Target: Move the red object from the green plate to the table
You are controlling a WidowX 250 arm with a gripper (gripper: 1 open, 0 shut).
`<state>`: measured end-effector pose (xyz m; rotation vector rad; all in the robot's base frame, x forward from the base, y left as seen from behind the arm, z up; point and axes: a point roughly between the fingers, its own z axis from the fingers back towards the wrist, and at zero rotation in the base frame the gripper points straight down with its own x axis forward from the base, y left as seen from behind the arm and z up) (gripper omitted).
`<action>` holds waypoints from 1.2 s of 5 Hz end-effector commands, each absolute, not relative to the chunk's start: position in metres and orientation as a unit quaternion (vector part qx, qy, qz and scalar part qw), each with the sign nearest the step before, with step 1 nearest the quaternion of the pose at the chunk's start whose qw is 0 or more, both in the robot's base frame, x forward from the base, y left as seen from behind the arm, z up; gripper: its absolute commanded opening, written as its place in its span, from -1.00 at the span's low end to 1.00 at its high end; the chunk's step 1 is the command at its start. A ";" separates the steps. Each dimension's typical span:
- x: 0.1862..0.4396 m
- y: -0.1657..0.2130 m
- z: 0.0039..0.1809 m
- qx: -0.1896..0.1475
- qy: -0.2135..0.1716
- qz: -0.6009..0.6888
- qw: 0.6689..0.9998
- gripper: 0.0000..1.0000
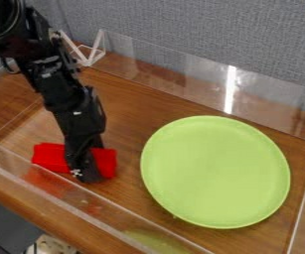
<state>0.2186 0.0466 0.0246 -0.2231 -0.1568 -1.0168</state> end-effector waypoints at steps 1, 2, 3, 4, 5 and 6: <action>0.198 0.029 0.027 -0.152 -0.067 -0.478 0.862 -1.00; 0.189 0.020 0.025 -0.179 -0.070 -0.456 0.869 -1.00; 0.180 0.013 0.023 -0.198 -0.072 -0.442 0.872 -1.00; 0.173 0.005 0.019 -0.219 -0.069 -0.444 0.866 -1.00; 0.167 -0.002 0.015 -0.239 -0.067 -0.445 0.861 -1.00; 0.160 -0.018 0.013 -0.259 -0.056 -0.471 0.841 -1.00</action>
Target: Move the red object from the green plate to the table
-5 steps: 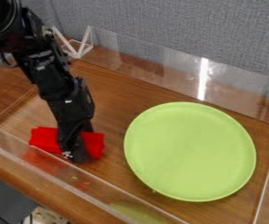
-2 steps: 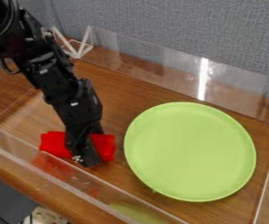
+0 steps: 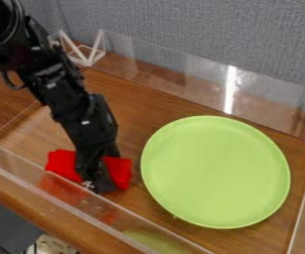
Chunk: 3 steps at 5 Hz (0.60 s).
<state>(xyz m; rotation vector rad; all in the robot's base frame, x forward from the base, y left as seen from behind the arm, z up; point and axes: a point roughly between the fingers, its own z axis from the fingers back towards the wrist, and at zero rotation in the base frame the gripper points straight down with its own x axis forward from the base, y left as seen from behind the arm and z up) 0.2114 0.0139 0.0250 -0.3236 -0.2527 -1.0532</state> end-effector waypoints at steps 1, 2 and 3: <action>0.152 -0.035 0.013 -0.278 -0.046 -0.496 0.821 -1.00; 0.154 -0.046 0.011 -0.279 -0.047 -0.491 0.824 -1.00; 0.155 -0.036 0.018 -0.275 -0.048 -0.484 0.829 -1.00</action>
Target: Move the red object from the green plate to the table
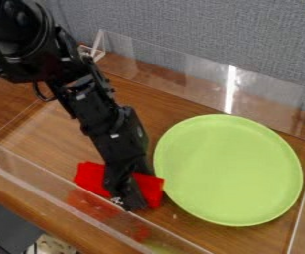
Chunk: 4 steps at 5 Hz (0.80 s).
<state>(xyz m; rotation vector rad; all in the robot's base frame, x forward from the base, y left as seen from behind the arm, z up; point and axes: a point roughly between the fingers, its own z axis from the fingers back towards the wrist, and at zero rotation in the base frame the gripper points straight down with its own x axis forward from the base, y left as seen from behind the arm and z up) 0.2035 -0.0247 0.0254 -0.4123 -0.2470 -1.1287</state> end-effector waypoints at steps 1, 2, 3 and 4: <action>0.158 -0.027 0.020 -0.275 -0.049 -0.478 0.833 -1.00; 0.166 -0.024 0.018 -0.275 -0.050 -0.471 0.837 -1.00; 0.174 -0.022 0.016 -0.275 -0.051 -0.464 0.841 -1.00; 0.183 -0.020 0.016 -0.274 -0.052 -0.457 0.845 -1.00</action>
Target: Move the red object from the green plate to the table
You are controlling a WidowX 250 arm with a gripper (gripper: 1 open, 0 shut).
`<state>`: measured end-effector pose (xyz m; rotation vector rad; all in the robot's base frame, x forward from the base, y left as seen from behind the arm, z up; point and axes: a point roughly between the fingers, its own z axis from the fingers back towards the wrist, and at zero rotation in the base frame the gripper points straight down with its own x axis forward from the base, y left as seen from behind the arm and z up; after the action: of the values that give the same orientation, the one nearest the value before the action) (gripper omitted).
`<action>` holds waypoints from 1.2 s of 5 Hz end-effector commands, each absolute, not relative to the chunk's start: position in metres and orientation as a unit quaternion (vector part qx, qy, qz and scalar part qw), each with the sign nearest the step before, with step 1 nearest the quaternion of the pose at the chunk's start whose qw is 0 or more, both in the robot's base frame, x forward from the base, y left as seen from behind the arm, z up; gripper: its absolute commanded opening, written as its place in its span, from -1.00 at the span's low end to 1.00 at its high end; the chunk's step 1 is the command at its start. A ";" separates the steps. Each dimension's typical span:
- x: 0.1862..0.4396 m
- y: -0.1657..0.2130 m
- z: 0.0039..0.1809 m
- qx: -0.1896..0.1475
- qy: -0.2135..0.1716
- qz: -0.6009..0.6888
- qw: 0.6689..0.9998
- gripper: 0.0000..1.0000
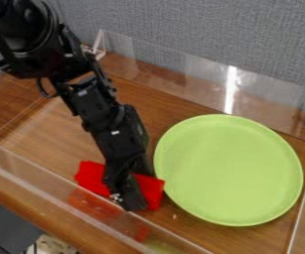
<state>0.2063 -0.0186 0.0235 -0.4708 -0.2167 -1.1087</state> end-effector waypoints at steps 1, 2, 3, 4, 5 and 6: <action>0.184 -0.021 0.017 -0.274 -0.049 -0.461 0.843 -1.00; 0.185 -0.023 0.019 -0.274 -0.047 -0.465 0.841 -1.00; 0.184 -0.017 0.020 -0.274 -0.045 -0.465 0.841 -1.00; 0.184 -0.010 0.022 -0.274 -0.044 -0.465 0.841 -1.00; 0.184 -0.011 0.020 -0.273 -0.044 -0.459 0.845 -1.00; 0.185 -0.011 0.018 -0.272 -0.045 -0.452 0.848 -1.00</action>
<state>0.2053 -0.0128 0.0247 -0.4917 -0.1880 -1.1183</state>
